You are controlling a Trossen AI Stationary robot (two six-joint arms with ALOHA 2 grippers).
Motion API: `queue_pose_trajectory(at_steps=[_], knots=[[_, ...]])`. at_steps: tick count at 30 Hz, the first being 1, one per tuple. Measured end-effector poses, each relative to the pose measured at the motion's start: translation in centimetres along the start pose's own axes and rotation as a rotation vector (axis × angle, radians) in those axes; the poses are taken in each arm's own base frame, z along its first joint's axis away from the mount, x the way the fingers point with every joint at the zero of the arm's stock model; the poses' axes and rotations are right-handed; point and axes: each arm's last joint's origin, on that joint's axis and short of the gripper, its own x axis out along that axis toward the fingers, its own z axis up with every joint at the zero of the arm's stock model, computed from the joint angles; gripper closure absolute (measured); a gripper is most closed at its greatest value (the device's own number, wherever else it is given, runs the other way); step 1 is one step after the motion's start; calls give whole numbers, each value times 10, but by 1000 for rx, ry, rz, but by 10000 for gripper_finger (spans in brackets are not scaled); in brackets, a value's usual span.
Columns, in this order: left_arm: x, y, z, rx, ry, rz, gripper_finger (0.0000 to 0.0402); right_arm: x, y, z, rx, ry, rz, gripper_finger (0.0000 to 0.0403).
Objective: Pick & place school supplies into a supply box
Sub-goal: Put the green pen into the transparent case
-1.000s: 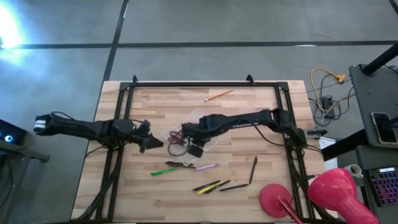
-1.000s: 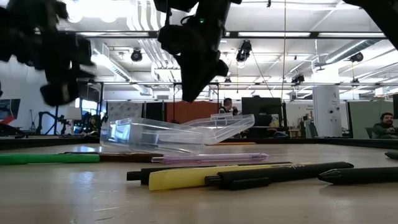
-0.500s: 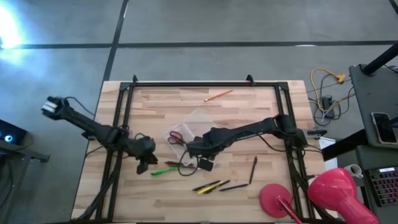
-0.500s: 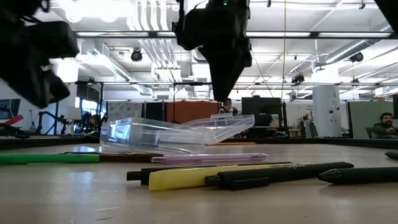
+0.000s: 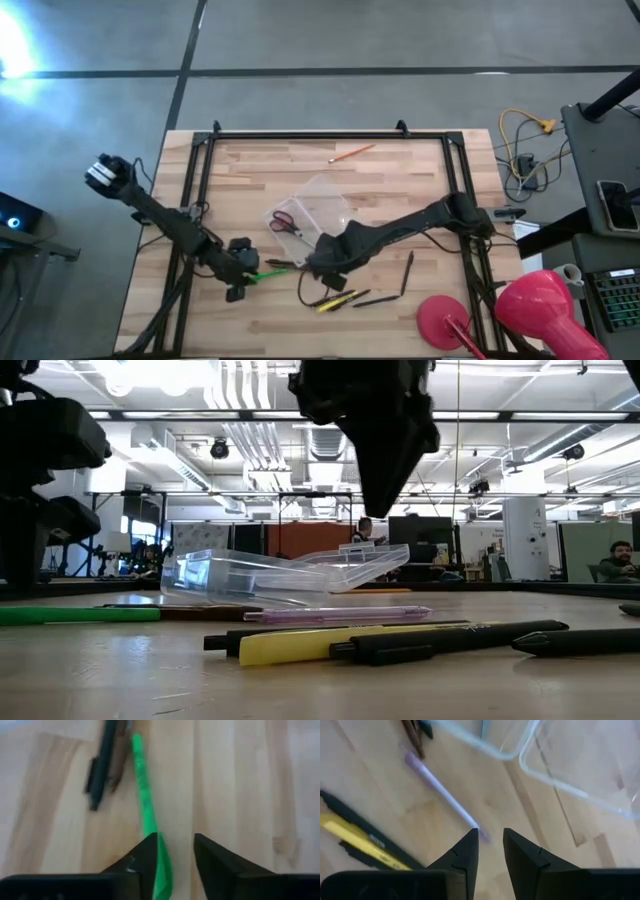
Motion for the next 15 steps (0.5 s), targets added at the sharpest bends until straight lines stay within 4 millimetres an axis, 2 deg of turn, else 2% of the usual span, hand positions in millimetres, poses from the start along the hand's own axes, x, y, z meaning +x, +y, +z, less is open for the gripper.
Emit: queue_pose_trajectory(at_steps=[3,6,11,15], knots=[[4,-2,2,-2,17,14,244,4,3,-9,-11,-2,-43,321],[5,-7,9,1,3,55,223,10,3,-20,-36,6,-102,321],[12,-15,21,40,6,183,219,14,2,-39,-43,-4,-163,321],[32,-21,24,74,68,225,220,17,-2,-54,-9,-47,-221,321]])
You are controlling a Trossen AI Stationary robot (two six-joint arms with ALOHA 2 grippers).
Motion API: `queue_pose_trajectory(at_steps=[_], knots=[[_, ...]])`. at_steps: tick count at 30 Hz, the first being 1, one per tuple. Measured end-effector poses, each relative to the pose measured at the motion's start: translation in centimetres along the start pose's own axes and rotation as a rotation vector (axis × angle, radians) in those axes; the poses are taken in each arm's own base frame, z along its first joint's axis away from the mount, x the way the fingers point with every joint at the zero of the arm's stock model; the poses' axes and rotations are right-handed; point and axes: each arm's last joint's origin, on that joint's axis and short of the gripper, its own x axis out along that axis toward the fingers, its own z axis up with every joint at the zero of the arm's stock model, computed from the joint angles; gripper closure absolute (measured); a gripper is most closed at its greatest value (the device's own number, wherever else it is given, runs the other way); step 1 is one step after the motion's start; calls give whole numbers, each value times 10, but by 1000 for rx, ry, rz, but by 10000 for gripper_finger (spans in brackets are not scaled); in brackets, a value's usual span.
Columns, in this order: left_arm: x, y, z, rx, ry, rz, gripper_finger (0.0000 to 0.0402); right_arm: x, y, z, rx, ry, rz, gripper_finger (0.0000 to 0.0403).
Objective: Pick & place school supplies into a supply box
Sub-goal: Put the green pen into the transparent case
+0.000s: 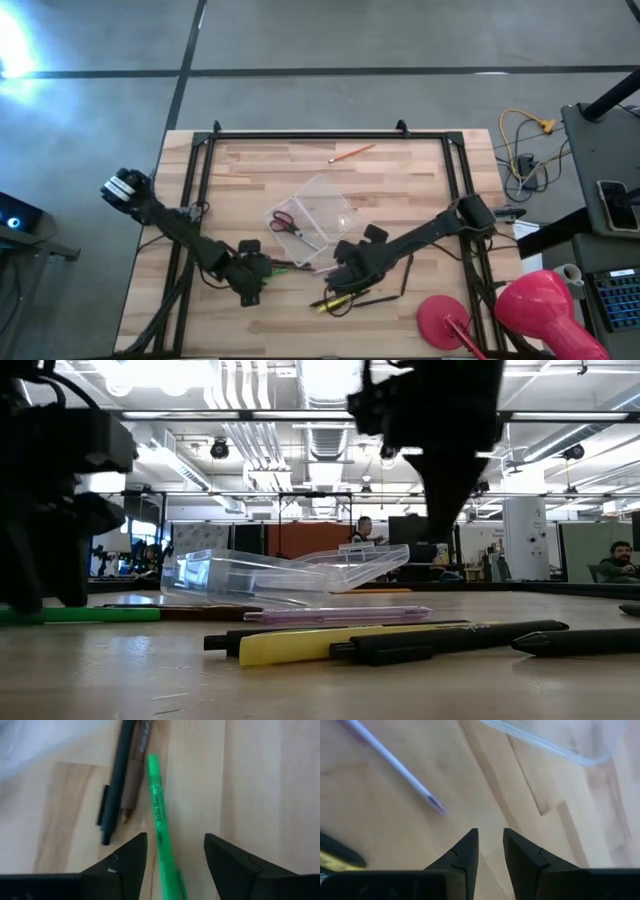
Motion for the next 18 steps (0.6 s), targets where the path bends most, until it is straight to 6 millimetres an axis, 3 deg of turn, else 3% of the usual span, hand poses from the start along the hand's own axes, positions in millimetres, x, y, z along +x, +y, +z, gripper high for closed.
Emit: queue_pose_trajectory(at_steps=[5,8,14,18], knots=[[24,-7,-1,-4,99,71,234,5,-10,-16,55,4,-11,321],[32,-9,-1,-3,158,86,265,7,-15,-23,92,-3,0,321],[34,-8,-2,-42,198,109,380,7,-29,-34,160,-40,51,321],[31,-7,-2,-45,212,102,383,8,-37,-39,180,-80,41,321]])
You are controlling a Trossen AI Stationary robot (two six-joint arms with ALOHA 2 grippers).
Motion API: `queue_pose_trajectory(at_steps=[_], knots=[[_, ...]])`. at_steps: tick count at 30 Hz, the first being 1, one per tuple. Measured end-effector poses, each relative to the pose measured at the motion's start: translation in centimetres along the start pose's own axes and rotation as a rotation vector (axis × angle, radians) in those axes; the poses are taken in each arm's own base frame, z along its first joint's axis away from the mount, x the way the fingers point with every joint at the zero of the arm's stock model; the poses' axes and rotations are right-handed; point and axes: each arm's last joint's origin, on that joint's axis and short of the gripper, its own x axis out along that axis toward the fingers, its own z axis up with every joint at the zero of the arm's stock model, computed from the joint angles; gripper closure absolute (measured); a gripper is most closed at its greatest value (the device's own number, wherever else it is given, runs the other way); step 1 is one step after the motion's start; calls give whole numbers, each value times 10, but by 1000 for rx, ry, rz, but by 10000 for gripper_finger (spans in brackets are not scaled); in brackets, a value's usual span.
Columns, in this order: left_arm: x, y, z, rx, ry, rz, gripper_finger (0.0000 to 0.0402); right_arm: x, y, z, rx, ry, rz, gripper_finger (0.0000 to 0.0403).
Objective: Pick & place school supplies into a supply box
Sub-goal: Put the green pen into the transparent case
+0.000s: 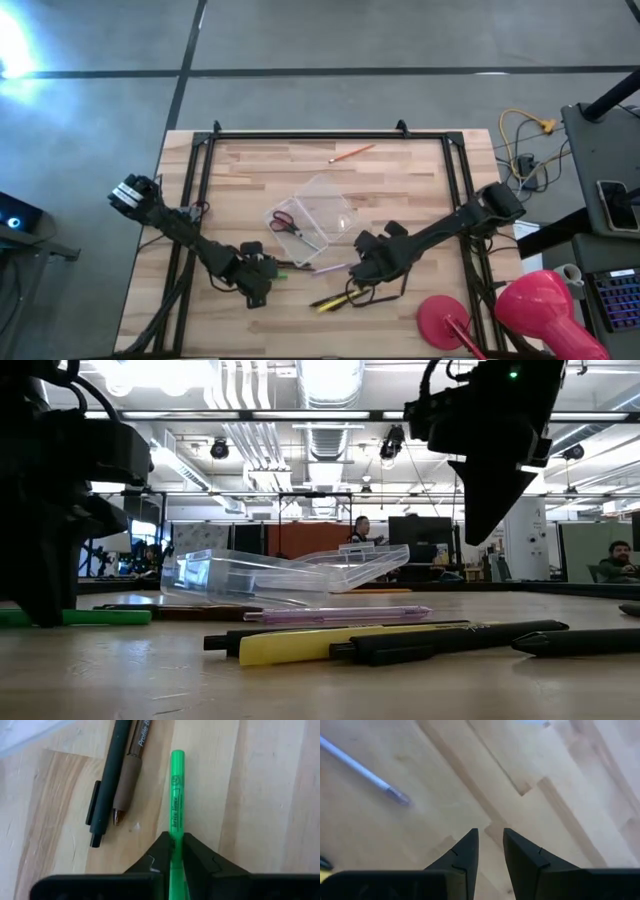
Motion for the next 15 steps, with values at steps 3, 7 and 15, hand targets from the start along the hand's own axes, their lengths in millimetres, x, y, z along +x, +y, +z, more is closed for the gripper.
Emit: queue_pose_trajectory(at_steps=[3,7,15], knots=[[-18,0,1,33,5,-17,388,1,-4,-2,-5,-3,-8,321],[-53,12,-2,118,42,9,392,2,-3,-2,-25,-9,-1,321],[-121,35,31,483,-136,137,392,5,6,4,-48,-89,55,321]])
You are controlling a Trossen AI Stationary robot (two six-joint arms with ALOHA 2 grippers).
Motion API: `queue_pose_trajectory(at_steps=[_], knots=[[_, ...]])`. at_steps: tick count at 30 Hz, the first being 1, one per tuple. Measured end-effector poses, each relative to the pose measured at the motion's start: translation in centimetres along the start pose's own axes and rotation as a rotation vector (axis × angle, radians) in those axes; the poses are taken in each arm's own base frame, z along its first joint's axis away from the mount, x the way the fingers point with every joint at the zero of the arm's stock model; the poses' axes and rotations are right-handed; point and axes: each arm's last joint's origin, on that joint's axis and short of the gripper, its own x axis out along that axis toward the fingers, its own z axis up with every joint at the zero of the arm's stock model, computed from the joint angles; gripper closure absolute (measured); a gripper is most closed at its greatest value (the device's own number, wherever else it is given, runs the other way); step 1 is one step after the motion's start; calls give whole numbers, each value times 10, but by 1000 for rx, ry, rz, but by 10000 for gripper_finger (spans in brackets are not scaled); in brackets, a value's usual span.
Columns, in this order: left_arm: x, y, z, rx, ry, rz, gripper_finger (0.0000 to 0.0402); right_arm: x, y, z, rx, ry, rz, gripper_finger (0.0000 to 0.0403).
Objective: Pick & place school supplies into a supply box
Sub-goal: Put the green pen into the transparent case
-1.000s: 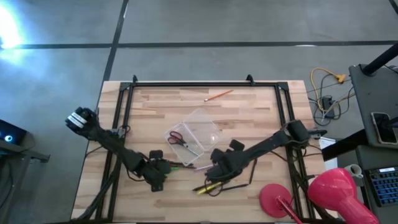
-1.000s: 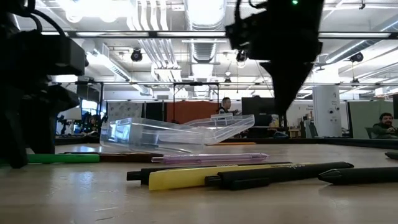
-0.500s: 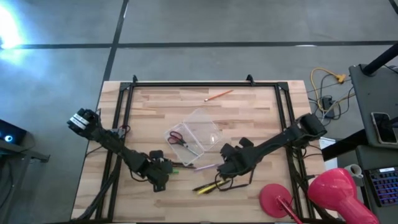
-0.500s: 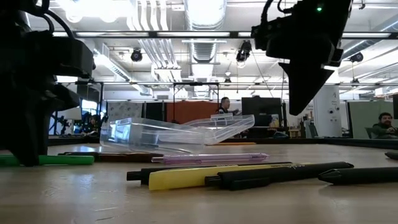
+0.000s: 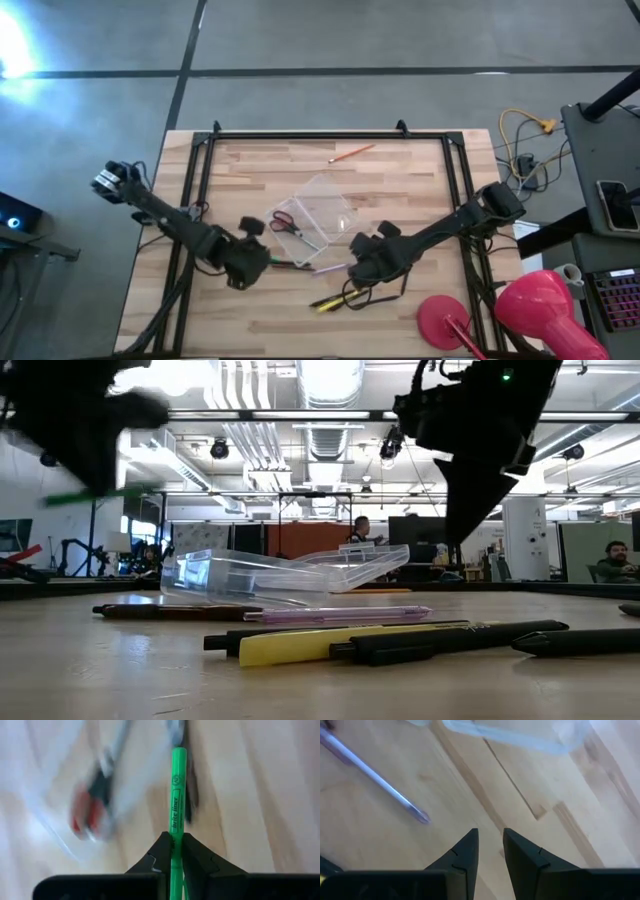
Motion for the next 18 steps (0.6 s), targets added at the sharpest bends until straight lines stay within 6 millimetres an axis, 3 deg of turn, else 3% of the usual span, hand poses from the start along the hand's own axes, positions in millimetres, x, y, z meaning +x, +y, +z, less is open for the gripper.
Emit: queue_pose_trajectory(at_steps=[3,10,14,18], knots=[[6,20,7,154,26,41,392,1,0,3,-7,-19,2,321],[41,60,22,373,44,98,385,2,0,4,14,-24,4,321],[58,69,30,474,29,76,387,1,0,3,17,-23,7,321],[79,64,32,525,62,6,383,1,0,3,33,-21,8,321]])
